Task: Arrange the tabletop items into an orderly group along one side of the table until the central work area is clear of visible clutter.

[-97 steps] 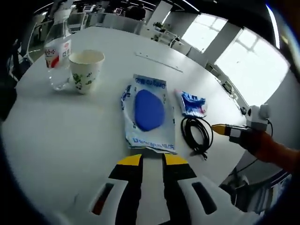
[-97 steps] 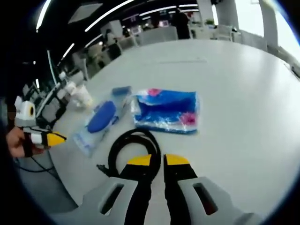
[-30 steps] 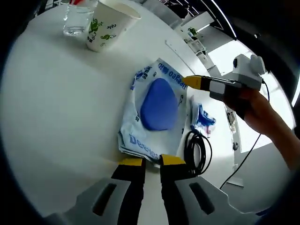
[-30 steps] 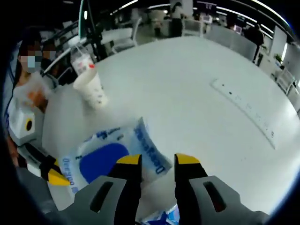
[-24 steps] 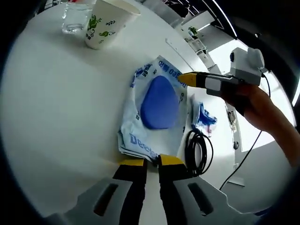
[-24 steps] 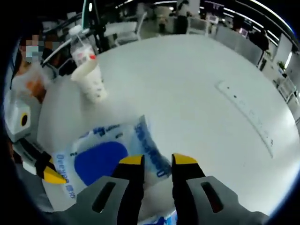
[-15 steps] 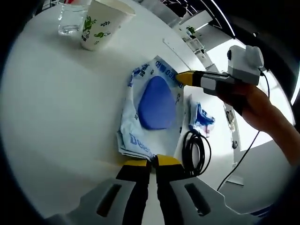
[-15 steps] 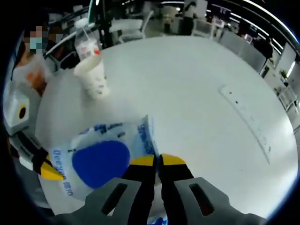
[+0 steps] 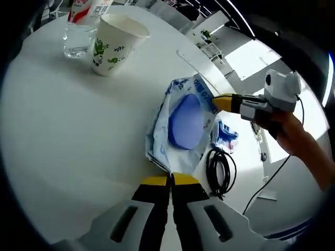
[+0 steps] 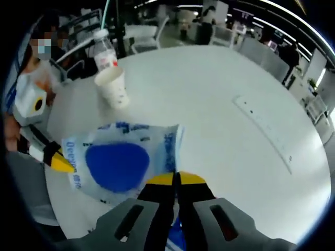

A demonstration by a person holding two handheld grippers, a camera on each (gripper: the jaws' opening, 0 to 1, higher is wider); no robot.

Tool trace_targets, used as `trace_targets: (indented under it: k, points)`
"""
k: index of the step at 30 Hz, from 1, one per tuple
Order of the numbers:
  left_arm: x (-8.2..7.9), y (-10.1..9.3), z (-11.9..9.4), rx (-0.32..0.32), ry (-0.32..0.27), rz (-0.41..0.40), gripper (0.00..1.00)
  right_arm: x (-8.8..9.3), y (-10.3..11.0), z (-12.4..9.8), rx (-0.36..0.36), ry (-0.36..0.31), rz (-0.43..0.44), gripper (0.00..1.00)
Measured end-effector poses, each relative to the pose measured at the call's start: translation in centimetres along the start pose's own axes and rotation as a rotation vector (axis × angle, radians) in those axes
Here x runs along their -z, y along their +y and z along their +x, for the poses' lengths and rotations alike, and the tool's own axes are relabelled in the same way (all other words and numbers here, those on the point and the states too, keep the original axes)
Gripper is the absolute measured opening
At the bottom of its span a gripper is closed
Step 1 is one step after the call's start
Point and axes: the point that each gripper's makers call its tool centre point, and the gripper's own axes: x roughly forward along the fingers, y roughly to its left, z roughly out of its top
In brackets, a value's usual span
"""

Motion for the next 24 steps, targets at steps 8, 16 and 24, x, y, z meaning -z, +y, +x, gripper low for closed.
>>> trace_targets:
  k: [8,16,24]
  points:
    - [-1.4,0.1,-1.1,-0.006,-0.009,0.061,0.0,1.7,1.0,-2.6,0.033,-0.011,0.023,0.0]
    - [-3.4,0.6,-2.0,-0.02,-0.035,0.09,0.0,3.3,2.4,-4.4,0.045,-0.015,0.047,0.0]
    - [-5.0,1.2,-2.4,-0.045,-0.058,0.121,0.0,4.5,4.8,-5.4,0.042,-0.023,0.084,0.0]
